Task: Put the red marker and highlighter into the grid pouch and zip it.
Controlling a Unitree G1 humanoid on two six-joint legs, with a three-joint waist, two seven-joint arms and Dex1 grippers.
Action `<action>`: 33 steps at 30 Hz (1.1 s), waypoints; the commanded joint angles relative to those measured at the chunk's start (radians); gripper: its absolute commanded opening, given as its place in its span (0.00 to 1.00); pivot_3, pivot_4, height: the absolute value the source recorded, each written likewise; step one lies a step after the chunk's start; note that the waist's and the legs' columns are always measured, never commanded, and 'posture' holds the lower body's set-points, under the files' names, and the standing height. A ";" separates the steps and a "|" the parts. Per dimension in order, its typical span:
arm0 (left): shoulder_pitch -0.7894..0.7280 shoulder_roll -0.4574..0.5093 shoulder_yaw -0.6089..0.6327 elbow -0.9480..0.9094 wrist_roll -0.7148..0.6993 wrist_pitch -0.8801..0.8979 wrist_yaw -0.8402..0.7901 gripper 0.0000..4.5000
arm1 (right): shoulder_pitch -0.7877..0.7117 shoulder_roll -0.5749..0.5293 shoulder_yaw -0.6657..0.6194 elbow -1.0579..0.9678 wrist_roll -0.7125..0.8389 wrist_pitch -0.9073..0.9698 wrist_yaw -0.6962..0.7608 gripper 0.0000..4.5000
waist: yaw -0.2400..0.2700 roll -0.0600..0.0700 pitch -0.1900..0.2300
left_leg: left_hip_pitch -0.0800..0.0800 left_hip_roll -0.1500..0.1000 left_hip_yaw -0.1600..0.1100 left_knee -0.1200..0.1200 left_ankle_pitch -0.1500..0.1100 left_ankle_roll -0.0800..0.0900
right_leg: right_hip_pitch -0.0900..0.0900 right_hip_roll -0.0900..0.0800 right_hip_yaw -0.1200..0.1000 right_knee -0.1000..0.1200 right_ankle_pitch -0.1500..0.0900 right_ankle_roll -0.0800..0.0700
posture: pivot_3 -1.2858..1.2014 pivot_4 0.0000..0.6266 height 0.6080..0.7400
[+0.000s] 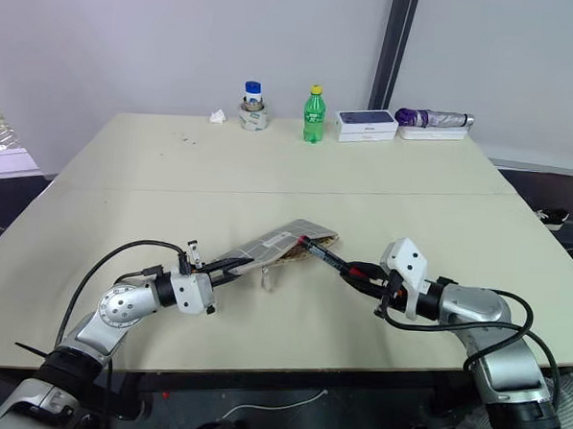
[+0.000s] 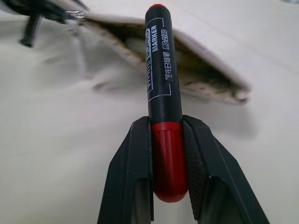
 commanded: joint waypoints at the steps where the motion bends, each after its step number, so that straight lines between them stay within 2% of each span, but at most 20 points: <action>1: -0.007 0.008 0.003 -0.028 -0.021 -0.014 -0.002 0.00 | -0.034 0.000 0.040 0.041 -0.049 -0.064 0.002 0.08 | 0.000 0.000 0.000 | 0.000 0.000 0.000 0.000 0.000 0.000 | 0.000 0.000 0.000 0.000 0.000 0.000 | 0.52 0.24 1.00; 8: 0.005 0.005 0.009 -0.053 -0.022 0.006 0.007 0.00 | -0.079 0.003 0.038 0.123 -0.047 -0.097 0.004 0.08 | 0.000 0.000 0.000 | 0.000 0.000 0.000 0.000 0.000 0.000 | 0.000 0.000 0.000 0.000 0.000 0.000 | 0.52 0.24 1.00; 12: 0.011 0.008 0.007 -0.071 -0.022 0.010 0.003 0.00 | -0.088 -0.046 0.117 0.169 -0.173 -0.249 0.040 0.08 | 0.001 0.000 0.000 | 0.000 0.000 0.000 0.000 0.000 0.000 | 0.000 0.000 0.000 0.000 0.000 0.000 | 0.52 0.24 1.00; 17: -0.003 0.033 -0.018 -0.051 -0.006 -0.020 -0.028 0.00 | -0.192 -0.031 0.234 0.208 -0.290 -0.376 0.063 0.08 | -0.005 0.000 0.000 | 0.000 -0.001 0.000 0.000 0.000 0.000 | -0.001 0.001 0.000 0.000 0.000 0.000 | 0.52 0.24 1.00; 23: -0.028 0.042 -0.028 -0.020 -0.030 -0.044 -0.063 0.00 | -0.351 0.053 0.327 0.285 -0.355 -0.465 0.065 0.08 | 0.000 0.000 0.000 | 0.000 0.000 0.000 0.000 0.000 0.000 | -0.001 0.001 0.000 0.000 0.000 0.000 | 0.52 0.24 1.00; 28: -0.053 0.037 -0.046 -0.006 -0.056 -0.062 -0.103 0.00 | -0.451 0.117 0.435 0.402 -0.492 -0.634 0.034 0.08 | 0.000 0.000 0.000 | 0.000 -0.001 0.000 0.001 0.000 0.000 | 0.000 0.001 0.000 0.000 0.000 0.000 | 0.52 0.24 1.00; 31: -0.061 0.036 -0.050 -0.001 -0.059 -0.070 -0.112 0.00 | -0.494 0.143 0.450 0.477 -0.547 -0.670 -0.012 0.08 | -0.001 0.000 0.000 | 0.000 -0.001 0.000 0.000 0.000 0.000 | -0.001 0.002 0.000 0.000 0.000 0.000 | 0.52 0.24 1.00; 33: -0.062 0.037 -0.049 -0.001 -0.060 -0.070 -0.113 0.00 | -0.515 0.150 0.448 0.515 -0.550 -0.668 -0.017 0.31 | -0.001 0.000 0.000 | 0.000 -0.001 0.001 0.001 0.000 0.000 | -0.001 0.002 0.000 0.000 0.000 0.000 | 0.52 0.24 1.00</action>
